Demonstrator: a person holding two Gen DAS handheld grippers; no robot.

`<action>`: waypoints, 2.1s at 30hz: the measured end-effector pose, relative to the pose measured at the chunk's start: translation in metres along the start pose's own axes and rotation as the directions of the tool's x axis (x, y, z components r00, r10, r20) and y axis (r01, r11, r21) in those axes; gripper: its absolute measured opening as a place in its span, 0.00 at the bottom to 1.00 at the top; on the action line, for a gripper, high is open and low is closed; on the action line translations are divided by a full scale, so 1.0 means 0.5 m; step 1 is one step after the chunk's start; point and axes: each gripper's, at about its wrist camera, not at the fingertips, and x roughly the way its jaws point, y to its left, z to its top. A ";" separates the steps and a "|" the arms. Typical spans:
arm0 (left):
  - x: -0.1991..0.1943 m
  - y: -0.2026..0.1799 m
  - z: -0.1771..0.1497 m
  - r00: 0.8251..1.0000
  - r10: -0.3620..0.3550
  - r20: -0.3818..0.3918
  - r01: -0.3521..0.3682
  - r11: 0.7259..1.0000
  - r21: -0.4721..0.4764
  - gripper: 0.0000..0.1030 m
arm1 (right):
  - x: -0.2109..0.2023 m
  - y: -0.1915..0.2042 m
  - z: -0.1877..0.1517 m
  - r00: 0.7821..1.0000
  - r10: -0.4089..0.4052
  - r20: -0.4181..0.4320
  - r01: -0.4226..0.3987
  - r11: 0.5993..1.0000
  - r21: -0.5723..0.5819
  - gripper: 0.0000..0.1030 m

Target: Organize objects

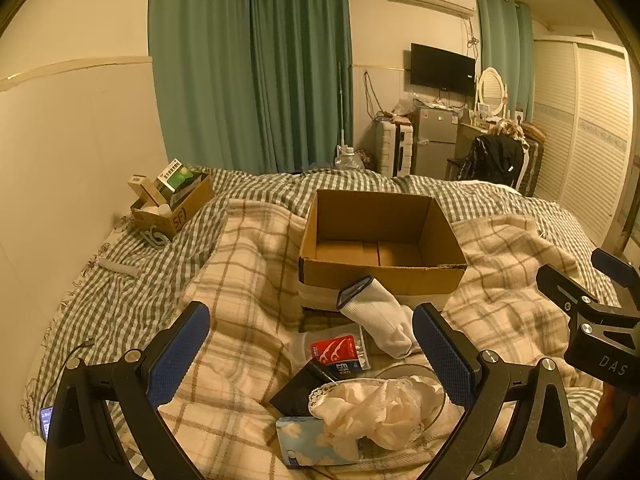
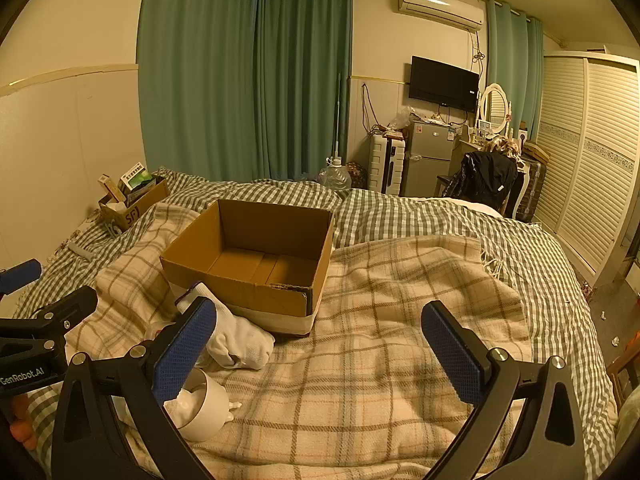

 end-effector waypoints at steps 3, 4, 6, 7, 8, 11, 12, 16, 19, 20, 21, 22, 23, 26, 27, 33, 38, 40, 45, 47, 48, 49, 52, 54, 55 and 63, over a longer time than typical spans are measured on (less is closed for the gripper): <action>0.000 0.002 0.001 1.000 -0.004 -0.003 0.004 1.000 -0.001 1.00 | 0.000 0.001 0.000 1.000 0.001 0.000 -0.001 1.000 0.001 1.00; 0.000 0.001 0.000 1.000 -0.003 -0.002 0.003 1.000 -0.001 1.00 | -0.002 -0.004 0.000 1.000 0.000 0.000 0.000 1.000 0.001 1.00; -0.001 0.001 -0.001 1.000 -0.003 -0.001 0.003 1.000 0.000 1.00 | -0.004 -0.003 0.000 1.000 0.000 -0.001 0.000 1.000 0.001 1.00; -0.001 0.001 -0.001 1.000 -0.004 0.000 0.004 1.000 0.000 1.00 | -0.004 -0.003 0.000 1.000 0.000 0.000 0.000 1.000 0.002 1.00; -0.001 -0.001 -0.002 1.000 -0.003 0.000 0.003 1.000 0.001 1.00 | -0.004 -0.003 0.000 1.000 0.001 0.000 -0.001 1.000 0.001 1.00; -0.001 -0.002 -0.001 1.000 -0.002 0.002 0.002 1.000 0.001 1.00 | -0.004 -0.003 0.000 1.000 -0.001 0.000 0.001 1.000 0.001 1.00; -0.001 -0.002 -0.002 1.000 -0.001 0.002 0.001 1.000 0.001 1.00 | -0.004 -0.004 0.000 1.000 0.000 0.000 0.000 1.000 0.001 1.00; -0.001 -0.002 -0.003 1.000 0.001 0.003 -0.001 1.000 -0.001 1.00 | -0.004 -0.004 0.000 1.000 -0.001 0.001 0.001 1.000 0.001 1.00; -0.001 -0.002 -0.003 1.000 0.003 0.003 -0.003 1.000 0.000 1.00 | -0.004 -0.003 0.000 1.000 -0.001 0.000 0.001 1.000 0.001 1.00; -0.001 -0.002 -0.003 1.000 0.002 0.002 -0.002 1.000 -0.001 1.00 | -0.004 -0.003 0.000 1.000 -0.001 0.000 0.001 1.000 0.001 1.00; -0.001 -0.002 -0.003 1.000 0.001 0.002 -0.001 1.000 0.000 1.00 | -0.004 -0.003 0.000 1.000 -0.001 0.001 0.001 1.000 0.000 1.00; -0.001 -0.002 -0.004 1.000 0.002 0.003 -0.002 1.000 0.000 1.00 | -0.004 -0.003 0.001 1.000 -0.001 0.000 0.001 1.000 0.000 1.00; -0.001 -0.002 -0.004 1.000 0.002 0.003 -0.002 1.000 0.000 1.00 | -0.004 -0.003 0.001 1.000 0.000 -0.001 0.000 1.000 0.000 1.00; -0.001 -0.002 -0.003 1.000 0.002 0.003 -0.002 1.000 -0.001 1.00 | -0.004 -0.003 0.000 1.000 -0.001 0.000 0.001 1.000 0.000 1.00; -0.001 -0.001 -0.003 1.000 0.001 0.003 -0.001 1.000 -0.002 1.00 | -0.004 -0.003 0.000 1.000 -0.002 0.000 0.002 1.000 0.000 1.00; -0.001 -0.003 -0.004 1.000 0.003 0.004 -0.003 1.000 -0.001 1.00 | -0.006 -0.006 0.000 1.000 0.004 0.002 -0.004 1.000 0.007 1.00; 0.000 -0.003 -0.004 1.000 0.002 0.003 -0.002 1.000 0.000 1.00 | -0.006 -0.006 0.000 1.000 0.002 0.002 -0.002 1.000 0.006 1.00; 0.000 -0.002 -0.004 1.000 0.001 0.003 -0.001 1.000 -0.001 1.00 | -0.006 -0.006 0.000 1.000 0.002 0.003 -0.002 1.000 0.006 1.00; 0.000 -0.003 -0.004 1.000 0.002 0.003 -0.002 1.000 0.000 1.00 | -0.004 -0.008 -0.001 1.000 0.006 0.001 -0.006 1.000 0.007 1.00; 0.000 -0.003 -0.004 1.000 0.002 0.003 -0.002 1.000 0.000 1.00 | -0.004 -0.008 -0.001 1.000 0.004 0.003 -0.004 1.000 0.006 1.00; 0.000 -0.004 -0.004 1.000 0.002 0.003 -0.002 1.000 0.000 1.00 | -0.004 -0.009 -0.001 1.000 0.004 0.003 -0.004 1.000 0.006 1.00; 0.000 -0.004 -0.005 1.000 0.001 0.002 -0.001 1.000 0.000 1.00 | -0.004 -0.007 -0.001 1.000 0.003 0.004 -0.003 1.000 0.007 1.00; 0.000 -0.004 -0.005 1.000 0.003 0.002 -0.003 1.000 0.000 1.00 | -0.003 -0.007 -0.001 1.000 0.001 0.003 -0.001 1.000 0.009 1.00; 0.000 -0.006 -0.005 1.000 0.004 0.001 -0.004 1.000 0.001 1.00 | -0.003 -0.007 -0.001 1.000 0.001 0.003 -0.001 1.000 0.009 1.00; 0.000 -0.006 -0.005 1.000 0.004 0.001 -0.004 1.000 0.001 1.00 | -0.002 -0.006 0.000 1.000 0.000 0.003 0.000 1.000 0.008 1.00; -0.003 -0.009 -0.004 1.000 0.005 0.005 -0.005 1.000 0.006 1.00 | -0.005 -0.004 0.000 1.000 0.009 0.012 -0.009 1.000 0.006 1.00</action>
